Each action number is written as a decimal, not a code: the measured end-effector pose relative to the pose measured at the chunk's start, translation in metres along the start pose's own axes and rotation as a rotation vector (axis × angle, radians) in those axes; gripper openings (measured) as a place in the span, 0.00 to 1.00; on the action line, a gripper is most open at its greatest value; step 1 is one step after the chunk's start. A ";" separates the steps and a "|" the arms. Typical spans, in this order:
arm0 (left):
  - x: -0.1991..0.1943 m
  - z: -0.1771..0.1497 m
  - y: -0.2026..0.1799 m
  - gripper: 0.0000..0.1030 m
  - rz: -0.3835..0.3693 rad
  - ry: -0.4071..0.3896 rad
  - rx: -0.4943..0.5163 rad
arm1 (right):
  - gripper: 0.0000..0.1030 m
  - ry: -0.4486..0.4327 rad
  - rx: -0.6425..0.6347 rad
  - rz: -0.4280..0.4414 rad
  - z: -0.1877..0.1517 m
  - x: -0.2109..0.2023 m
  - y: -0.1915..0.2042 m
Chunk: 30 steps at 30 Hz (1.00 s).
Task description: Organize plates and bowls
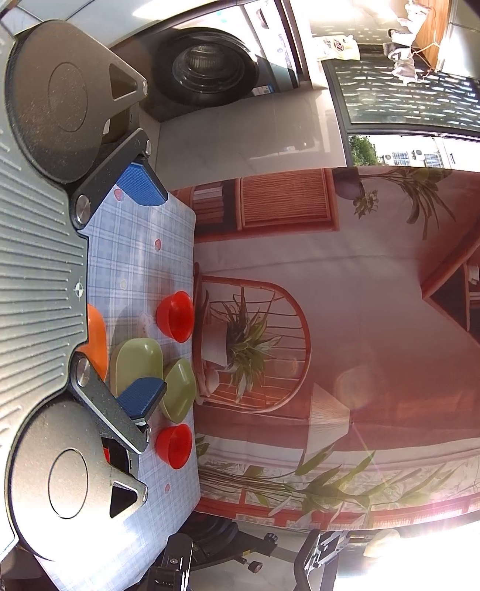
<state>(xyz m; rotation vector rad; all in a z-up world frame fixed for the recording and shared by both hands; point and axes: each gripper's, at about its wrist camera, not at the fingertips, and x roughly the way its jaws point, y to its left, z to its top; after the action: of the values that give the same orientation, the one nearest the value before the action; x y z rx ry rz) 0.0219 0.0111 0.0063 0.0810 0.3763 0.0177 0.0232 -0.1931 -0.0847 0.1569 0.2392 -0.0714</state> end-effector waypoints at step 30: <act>0.178 0.015 0.031 0.90 0.029 0.132 -0.002 | 1.00 0.032 -0.167 0.057 0.012 0.183 0.024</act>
<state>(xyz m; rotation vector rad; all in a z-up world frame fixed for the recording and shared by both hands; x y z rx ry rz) 0.1928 0.0470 -0.0424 0.0837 0.5074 0.0519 0.2055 -0.1809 -0.1143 -0.0014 0.2709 0.0077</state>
